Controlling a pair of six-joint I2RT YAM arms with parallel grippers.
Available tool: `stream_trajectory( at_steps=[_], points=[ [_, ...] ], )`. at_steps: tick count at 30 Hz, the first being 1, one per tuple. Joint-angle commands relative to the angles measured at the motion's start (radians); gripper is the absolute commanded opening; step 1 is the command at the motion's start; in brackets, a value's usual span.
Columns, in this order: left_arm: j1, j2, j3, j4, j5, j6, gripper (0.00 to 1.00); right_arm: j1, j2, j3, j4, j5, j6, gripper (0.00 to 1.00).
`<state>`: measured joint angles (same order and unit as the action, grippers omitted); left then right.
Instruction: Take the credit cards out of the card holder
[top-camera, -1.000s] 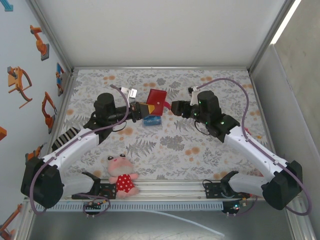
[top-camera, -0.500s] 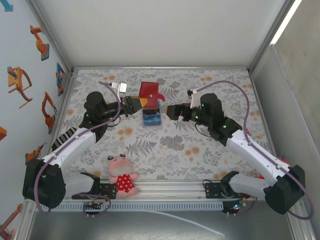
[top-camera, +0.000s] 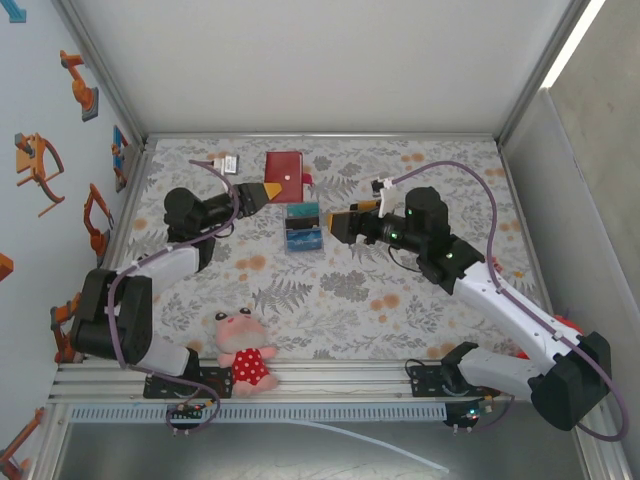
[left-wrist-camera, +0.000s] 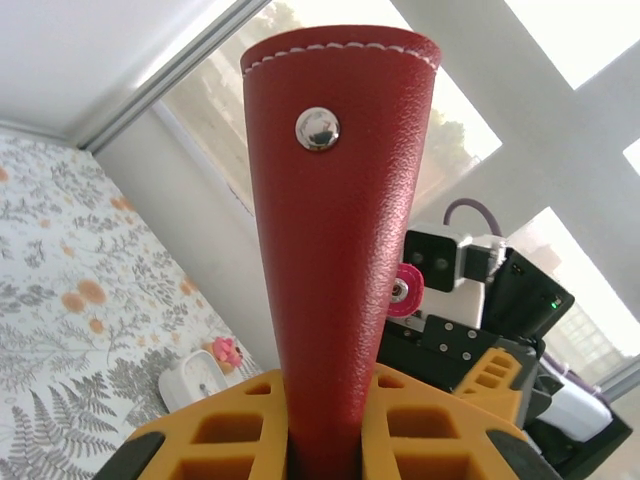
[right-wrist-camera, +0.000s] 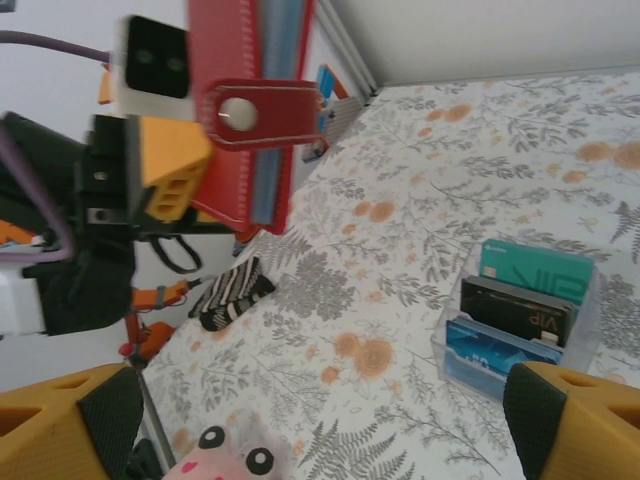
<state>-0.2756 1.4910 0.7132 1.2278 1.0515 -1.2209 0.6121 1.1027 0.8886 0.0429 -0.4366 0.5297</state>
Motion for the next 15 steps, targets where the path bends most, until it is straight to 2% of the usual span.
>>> stream_trajectory(
  at_steps=[1,11,15],
  points=[
    [-0.006,0.004,0.026,0.173,0.041,-0.098,0.00,0.000,-0.012,-0.019,0.095,-0.074,0.012,0.90],
    [-0.031,-0.045,0.034,0.171,0.044,-0.112,0.00,0.014,0.091,0.030,0.236,-0.131,0.031,0.86],
    [-0.053,-0.046,0.034,0.170,0.044,-0.120,0.00,0.017,0.151,0.089,0.275,-0.171,0.027,0.80]
  ],
)
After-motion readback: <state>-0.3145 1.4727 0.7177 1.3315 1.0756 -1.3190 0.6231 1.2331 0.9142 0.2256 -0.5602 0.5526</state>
